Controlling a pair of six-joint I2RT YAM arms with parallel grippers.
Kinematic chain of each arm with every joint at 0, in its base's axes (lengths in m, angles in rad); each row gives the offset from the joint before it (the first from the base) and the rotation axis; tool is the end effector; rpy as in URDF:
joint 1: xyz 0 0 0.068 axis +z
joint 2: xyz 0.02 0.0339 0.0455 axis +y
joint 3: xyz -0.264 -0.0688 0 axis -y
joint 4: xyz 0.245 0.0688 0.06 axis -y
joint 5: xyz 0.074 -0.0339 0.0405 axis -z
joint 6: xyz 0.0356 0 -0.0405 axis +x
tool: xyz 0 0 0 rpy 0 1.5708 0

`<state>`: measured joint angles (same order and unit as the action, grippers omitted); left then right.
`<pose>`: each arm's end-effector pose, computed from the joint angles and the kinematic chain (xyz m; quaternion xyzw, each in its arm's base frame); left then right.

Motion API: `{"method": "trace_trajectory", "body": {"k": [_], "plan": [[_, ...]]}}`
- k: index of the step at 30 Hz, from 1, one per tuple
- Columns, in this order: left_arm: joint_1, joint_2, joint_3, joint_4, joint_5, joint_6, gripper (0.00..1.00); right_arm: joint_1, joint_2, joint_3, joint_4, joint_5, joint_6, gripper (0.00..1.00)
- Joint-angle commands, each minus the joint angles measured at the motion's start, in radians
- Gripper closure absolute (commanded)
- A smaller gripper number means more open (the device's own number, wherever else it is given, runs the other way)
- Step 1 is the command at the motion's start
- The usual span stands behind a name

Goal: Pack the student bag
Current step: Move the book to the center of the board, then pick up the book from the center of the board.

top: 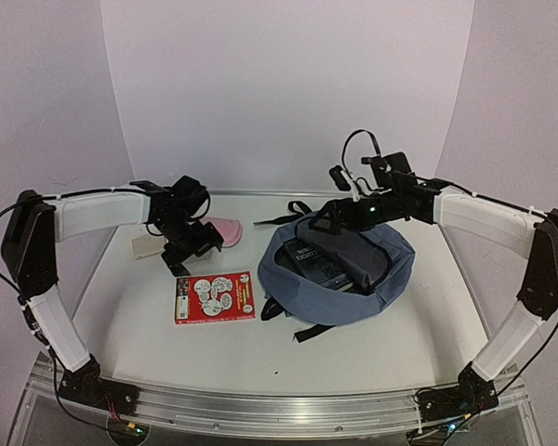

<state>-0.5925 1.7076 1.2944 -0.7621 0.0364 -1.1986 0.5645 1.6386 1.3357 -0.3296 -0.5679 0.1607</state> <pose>0.2869 -0.1947 0.2305 -0.2892 0.9367 -0.1645 0.1089 0.3053 0.2160 0.2996 -0.2958 0.8134 0.3876 0.3172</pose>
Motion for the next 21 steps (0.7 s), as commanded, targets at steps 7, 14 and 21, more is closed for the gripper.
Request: {"method": "trace_trajectory", "body": {"k": [7,14,21], "plan": [[0.173,-0.255,-0.346,0.207,0.119,0.117,0.03,0.276,0.122,0.082,0.118,-0.055,0.1,0.11],[0.256,-0.232,-0.435,0.347,0.212,0.163,0.09,0.379,0.318,0.206,0.121,-0.048,0.136,0.11],[0.261,-0.154,-0.445,0.436,0.262,0.169,0.15,0.38,0.478,0.29,0.117,0.098,0.174,0.1]]}}
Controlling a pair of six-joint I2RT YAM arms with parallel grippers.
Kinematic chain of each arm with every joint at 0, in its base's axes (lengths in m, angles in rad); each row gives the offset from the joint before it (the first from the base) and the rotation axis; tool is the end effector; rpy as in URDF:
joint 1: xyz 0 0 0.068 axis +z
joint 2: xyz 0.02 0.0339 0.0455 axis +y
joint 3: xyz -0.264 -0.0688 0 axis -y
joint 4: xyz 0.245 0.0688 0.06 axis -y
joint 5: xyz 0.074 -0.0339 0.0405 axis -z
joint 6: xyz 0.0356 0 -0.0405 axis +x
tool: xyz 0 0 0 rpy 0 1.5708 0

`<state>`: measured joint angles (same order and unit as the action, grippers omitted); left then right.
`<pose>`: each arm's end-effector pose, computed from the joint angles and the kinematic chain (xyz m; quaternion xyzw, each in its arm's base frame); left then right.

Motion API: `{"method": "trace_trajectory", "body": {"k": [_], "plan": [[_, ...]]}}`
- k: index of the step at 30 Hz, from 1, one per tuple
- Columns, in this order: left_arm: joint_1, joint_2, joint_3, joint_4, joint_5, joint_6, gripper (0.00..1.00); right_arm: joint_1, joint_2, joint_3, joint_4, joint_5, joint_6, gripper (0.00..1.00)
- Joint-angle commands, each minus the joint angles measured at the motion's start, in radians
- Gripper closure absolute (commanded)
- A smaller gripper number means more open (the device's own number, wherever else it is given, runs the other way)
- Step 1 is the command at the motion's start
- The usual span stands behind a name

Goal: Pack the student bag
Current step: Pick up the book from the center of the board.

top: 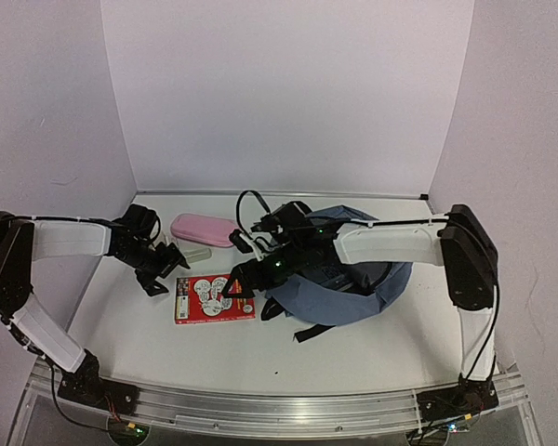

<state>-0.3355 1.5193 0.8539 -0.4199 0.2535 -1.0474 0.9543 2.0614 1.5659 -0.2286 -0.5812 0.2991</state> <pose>0.2679 -0.1029 0.1772 -0.3071 0.9131 -0.2466 0.1054 0.2536 0.3917 0.2139 -0.3925 0.7892 0.4424 0.1656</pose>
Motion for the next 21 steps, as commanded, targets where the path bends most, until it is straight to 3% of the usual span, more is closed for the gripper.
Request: {"method": "trace_trajectory", "body": {"k": [1,11,17,21], "plan": [[0.003,0.039,-0.004,0.096,0.044,0.016,0.15,-0.01,0.075,0.067,0.015,0.137,0.042,0.1],[0.003,0.078,-0.05,0.126,0.036,-0.01,0.15,-0.038,0.223,0.148,0.003,0.193,0.06,0.13],[0.003,0.132,-0.063,0.204,0.083,-0.021,0.28,-0.05,0.27,0.168,0.0,0.157,0.086,0.13],[0.002,0.144,-0.068,0.215,0.091,-0.029,0.33,-0.054,0.274,0.178,-0.04,0.239,0.096,0.1]]}}
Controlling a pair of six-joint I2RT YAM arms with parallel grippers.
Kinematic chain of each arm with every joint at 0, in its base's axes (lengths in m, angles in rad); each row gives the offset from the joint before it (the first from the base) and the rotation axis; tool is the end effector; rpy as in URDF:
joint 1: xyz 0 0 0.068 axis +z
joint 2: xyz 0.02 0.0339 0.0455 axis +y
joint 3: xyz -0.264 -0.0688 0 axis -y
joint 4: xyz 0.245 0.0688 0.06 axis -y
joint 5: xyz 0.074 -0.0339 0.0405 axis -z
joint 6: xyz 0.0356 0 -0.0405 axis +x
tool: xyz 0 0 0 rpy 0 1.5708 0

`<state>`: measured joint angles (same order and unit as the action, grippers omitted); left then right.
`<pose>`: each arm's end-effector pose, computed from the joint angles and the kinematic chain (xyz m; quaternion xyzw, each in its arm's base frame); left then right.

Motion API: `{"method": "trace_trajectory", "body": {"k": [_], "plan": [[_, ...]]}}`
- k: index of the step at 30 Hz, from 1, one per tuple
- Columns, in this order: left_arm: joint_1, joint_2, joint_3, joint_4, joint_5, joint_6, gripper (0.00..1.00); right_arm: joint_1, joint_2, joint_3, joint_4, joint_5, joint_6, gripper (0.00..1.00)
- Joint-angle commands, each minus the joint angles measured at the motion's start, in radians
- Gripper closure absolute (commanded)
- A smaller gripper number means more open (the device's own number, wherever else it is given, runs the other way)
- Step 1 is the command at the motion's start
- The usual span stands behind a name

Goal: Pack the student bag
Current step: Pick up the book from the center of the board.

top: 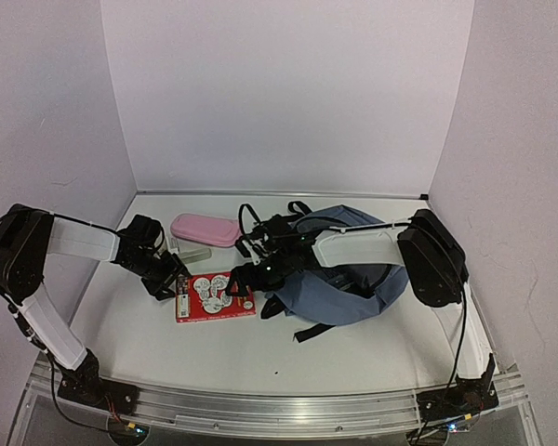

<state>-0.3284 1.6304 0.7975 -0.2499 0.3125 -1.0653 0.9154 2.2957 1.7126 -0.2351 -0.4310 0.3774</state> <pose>0.2762 -0.1057 0.1408 -0.3102 0.9078 -0.2690 0.0861 0.2962 0.4097 0.1487 -0.3172 0.8550 0.3750 0.1668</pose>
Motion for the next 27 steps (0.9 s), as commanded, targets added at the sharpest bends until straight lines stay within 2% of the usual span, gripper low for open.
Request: {"method": "trace_trajectory", "body": {"k": [1,6,11,20,27], "plan": [[-0.005,0.033,-0.016,0.049,0.032,-0.013,0.34,-0.016,0.032,0.031,-0.041,0.117,0.018,0.09],[-0.005,0.039,-0.021,0.054,0.037,-0.016,0.36,-0.017,0.019,0.038,-0.054,0.156,0.03,0.1],[-0.006,0.042,-0.017,0.053,0.036,-0.017,0.36,-0.012,0.038,0.067,-0.095,0.234,0.04,0.06],[-0.011,0.065,-0.005,0.071,0.061,-0.019,0.37,-0.011,0.113,0.148,-0.086,0.002,0.061,0.13],[-0.025,0.068,-0.031,0.115,0.074,-0.042,0.42,-0.018,0.031,0.18,-0.064,-0.085,0.06,0.38]]}}
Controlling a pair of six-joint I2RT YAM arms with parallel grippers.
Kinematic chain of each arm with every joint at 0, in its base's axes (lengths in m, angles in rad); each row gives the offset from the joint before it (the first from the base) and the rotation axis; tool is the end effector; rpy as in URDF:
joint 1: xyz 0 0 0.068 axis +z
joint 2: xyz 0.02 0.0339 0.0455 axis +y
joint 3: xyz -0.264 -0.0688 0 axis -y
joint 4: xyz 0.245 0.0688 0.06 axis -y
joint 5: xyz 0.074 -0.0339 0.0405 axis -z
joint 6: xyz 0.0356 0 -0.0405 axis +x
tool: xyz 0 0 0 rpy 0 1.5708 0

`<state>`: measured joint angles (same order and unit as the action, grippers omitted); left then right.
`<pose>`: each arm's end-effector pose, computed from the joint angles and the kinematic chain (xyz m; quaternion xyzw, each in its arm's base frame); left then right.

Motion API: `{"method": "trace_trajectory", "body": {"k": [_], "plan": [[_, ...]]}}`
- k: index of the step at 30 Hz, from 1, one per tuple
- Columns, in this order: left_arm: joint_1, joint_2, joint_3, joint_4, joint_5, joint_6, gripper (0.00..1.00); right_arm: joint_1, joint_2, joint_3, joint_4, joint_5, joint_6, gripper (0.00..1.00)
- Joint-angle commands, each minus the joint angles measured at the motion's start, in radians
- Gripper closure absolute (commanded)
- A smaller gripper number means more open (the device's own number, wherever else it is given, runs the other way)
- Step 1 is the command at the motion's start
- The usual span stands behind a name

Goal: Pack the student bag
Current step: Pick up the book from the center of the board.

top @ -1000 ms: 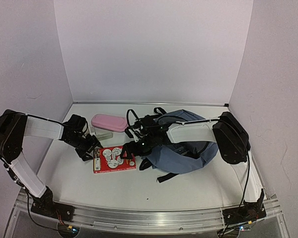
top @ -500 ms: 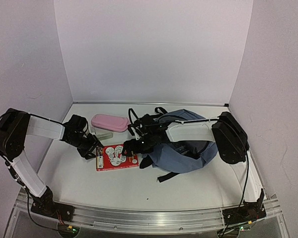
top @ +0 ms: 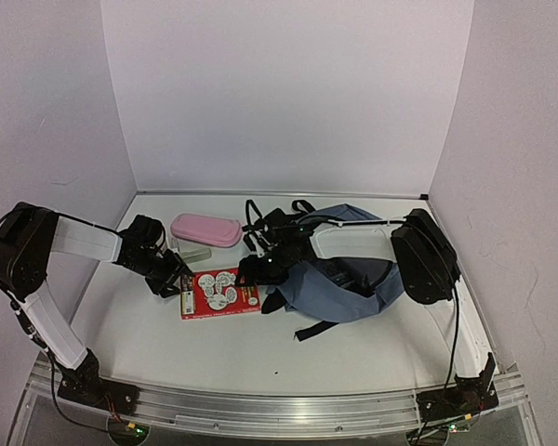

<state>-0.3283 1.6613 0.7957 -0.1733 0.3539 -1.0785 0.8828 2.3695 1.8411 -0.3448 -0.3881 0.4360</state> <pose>0.2827 -0.1093 0.1362 -0.3049 0.9007 -0.2969 0.0875 0.3196 0.4100 0.1440 -0.2686 0.8846 0.3487 0.1540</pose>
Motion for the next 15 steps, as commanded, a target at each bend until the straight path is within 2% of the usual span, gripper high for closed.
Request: {"method": "trace_trajectory", "body": {"k": [1,5,8,11,15], "plan": [[-0.028,0.037,-0.031,0.042,0.033,-0.032,0.43,0.015,-0.062,0.059,0.053,-0.142,0.003,0.43],[-0.032,0.041,-0.036,0.056,0.032,-0.04,0.44,0.013,-0.111,0.069,0.082,-0.192,0.017,0.64],[-0.033,0.046,-0.037,0.063,0.036,-0.042,0.44,0.012,-0.116,0.043,0.111,-0.228,0.032,0.72],[-0.035,0.049,-0.039,0.069,0.04,-0.045,0.44,0.0,-0.107,-0.007,0.179,-0.282,0.076,0.73],[-0.036,0.046,-0.043,0.066,0.043,-0.044,0.44,-0.012,-0.076,-0.028,0.243,-0.348,0.119,0.65]]}}
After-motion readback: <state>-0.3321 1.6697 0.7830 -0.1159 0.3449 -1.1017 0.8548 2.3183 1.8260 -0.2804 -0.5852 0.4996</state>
